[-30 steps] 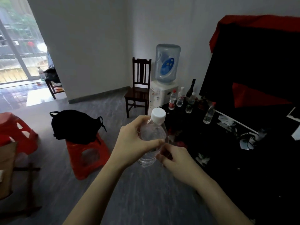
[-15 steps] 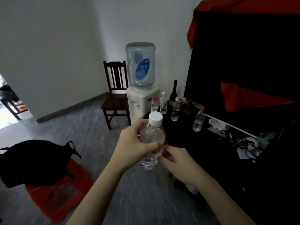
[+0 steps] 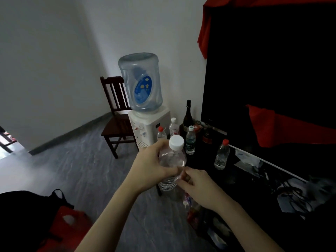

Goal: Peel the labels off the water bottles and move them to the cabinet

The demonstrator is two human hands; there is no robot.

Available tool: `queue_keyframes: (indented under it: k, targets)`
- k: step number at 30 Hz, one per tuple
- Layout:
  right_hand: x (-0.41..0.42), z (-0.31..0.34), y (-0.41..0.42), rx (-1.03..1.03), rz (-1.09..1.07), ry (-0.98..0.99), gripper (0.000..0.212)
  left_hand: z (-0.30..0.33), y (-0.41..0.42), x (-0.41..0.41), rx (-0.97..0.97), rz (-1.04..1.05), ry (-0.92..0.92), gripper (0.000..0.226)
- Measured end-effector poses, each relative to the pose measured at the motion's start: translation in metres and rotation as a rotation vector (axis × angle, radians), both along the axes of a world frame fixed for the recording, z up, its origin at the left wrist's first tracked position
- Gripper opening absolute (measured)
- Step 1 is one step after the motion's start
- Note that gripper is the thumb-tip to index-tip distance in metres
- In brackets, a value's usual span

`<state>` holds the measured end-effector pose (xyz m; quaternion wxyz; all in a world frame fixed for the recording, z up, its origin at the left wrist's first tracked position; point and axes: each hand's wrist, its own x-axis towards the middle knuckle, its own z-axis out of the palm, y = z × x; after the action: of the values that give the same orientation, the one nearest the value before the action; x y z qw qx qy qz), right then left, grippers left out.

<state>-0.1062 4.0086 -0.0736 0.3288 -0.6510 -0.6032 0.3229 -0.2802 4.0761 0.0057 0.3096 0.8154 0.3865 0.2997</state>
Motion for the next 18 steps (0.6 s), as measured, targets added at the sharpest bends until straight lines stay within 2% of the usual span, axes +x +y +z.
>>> queue_keyframes:
  k: [7, 13, 18]
  targets:
    - [0.036, -0.024, 0.058, -0.041, -0.059, -0.015, 0.022, -0.020, 0.070, 0.038, -0.001, -0.067, 0.087, 0.066]
    - [0.061, -0.037, 0.123, -0.114, -0.114, -0.059, 0.024, -0.038, 0.148, 0.066, -0.015, -0.145, 0.130, 0.080]
    - [0.074, -0.044, 0.188, -0.177, -0.192, -0.052, 0.022, -0.053, 0.229, 0.084, -0.062, -0.256, 0.154, 0.057]
